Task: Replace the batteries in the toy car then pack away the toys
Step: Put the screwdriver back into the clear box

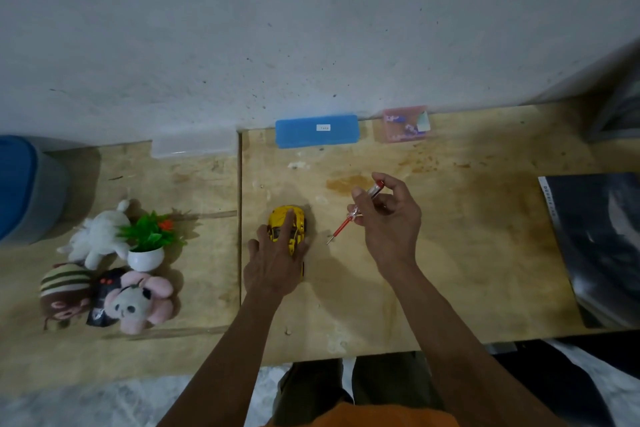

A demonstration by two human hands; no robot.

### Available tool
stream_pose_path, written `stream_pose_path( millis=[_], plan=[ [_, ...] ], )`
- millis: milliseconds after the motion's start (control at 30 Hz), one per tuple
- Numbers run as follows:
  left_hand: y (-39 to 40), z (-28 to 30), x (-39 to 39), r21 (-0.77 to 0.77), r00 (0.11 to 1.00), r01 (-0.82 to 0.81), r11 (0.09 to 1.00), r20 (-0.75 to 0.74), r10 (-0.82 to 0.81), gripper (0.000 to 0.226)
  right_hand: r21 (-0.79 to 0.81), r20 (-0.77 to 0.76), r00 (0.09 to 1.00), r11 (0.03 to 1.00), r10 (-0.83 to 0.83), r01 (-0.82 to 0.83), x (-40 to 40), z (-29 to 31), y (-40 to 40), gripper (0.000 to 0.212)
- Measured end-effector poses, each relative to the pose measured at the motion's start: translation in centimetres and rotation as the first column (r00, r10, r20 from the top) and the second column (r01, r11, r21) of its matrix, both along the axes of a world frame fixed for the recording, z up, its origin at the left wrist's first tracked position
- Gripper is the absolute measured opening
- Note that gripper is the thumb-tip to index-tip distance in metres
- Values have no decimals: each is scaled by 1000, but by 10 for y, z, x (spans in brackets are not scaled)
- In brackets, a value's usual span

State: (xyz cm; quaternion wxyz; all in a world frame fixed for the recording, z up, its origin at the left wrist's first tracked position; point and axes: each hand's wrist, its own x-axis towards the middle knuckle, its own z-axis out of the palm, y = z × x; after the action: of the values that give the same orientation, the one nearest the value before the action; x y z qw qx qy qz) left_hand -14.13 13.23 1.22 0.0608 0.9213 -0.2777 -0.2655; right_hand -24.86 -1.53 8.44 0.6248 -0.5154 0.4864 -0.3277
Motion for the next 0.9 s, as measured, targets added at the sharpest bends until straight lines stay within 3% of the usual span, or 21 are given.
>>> stream_pose_path(
  millis=[300, 467, 600, 700, 900],
  plan=[
    [8, -2, 5, -62, 997, 7, 998, -75, -12, 71, 55, 17, 1000, 998, -23, 22, 4, 17, 17, 31],
    [24, 12, 20, -152, 981, -129, 980, -166, 103, 71, 112, -6, 998, 991, 67, -66, 35, 19, 22, 18],
    [49, 27, 45, -312, 980, -191, 931, -113, 164, 70, 139, 4, 984, 975, 177, -175, 76, 13, 28, 7],
    [65, 35, 78, -397, 978, -198, 896, -21, 206, 70, 123, -21, 964, 958, 264, -260, 104, 11, 38, 10],
    [78, 51, 166, -458, 961, -155, 875, 137, 242, 55, 45, -73, 945, 947, 320, -317, 171, 3, 62, 13]
  ],
)
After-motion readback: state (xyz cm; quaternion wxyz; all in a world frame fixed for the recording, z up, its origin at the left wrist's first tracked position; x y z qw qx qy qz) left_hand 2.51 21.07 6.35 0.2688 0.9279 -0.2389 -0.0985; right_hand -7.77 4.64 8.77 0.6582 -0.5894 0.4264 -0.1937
